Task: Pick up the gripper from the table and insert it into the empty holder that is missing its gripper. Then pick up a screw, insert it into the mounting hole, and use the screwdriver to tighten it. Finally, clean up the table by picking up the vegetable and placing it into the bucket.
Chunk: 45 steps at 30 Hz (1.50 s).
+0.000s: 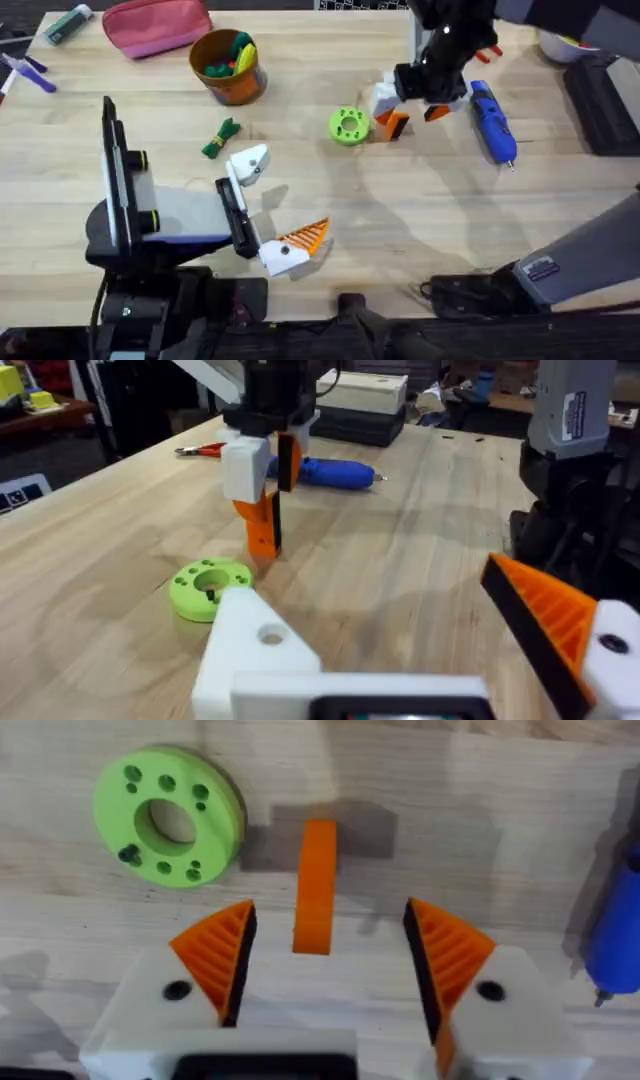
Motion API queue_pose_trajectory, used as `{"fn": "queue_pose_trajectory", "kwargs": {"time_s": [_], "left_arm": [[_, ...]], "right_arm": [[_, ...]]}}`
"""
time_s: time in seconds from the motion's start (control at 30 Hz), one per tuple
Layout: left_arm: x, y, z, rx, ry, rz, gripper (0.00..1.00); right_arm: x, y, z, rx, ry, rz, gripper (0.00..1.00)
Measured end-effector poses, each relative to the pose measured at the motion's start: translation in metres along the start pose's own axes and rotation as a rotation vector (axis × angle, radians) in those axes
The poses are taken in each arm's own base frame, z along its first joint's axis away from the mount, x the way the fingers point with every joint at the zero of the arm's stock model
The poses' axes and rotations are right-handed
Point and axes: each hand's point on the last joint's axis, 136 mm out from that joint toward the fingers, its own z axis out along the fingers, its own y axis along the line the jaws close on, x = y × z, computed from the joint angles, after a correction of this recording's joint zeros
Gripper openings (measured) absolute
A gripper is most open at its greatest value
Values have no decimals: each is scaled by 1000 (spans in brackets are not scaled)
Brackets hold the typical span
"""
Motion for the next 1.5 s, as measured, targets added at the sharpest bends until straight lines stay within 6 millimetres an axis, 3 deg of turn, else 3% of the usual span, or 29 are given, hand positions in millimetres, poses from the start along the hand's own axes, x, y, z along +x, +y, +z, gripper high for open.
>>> {"fn": "queue_pose_trajectory", "kwargs": {"time_s": [0.13, 0.3, 0.87, 1.5], "left_arm": [[0, 0, 0, 0, 0, 0, 985], [0, 0, 0, 0, 0, 0, 985], [0, 0, 0, 0, 0, 0, 985], [0, 0, 0, 0, 0, 0, 985]], "right_arm": [[-6, 2, 3, 12, 24, 16, 840], [-4, 6, 12, 20, 51, 10, 739], [-4, 10, 12, 19, 46, 10, 583], [-1, 11, 12, 21, 54, 10, 524]]}}
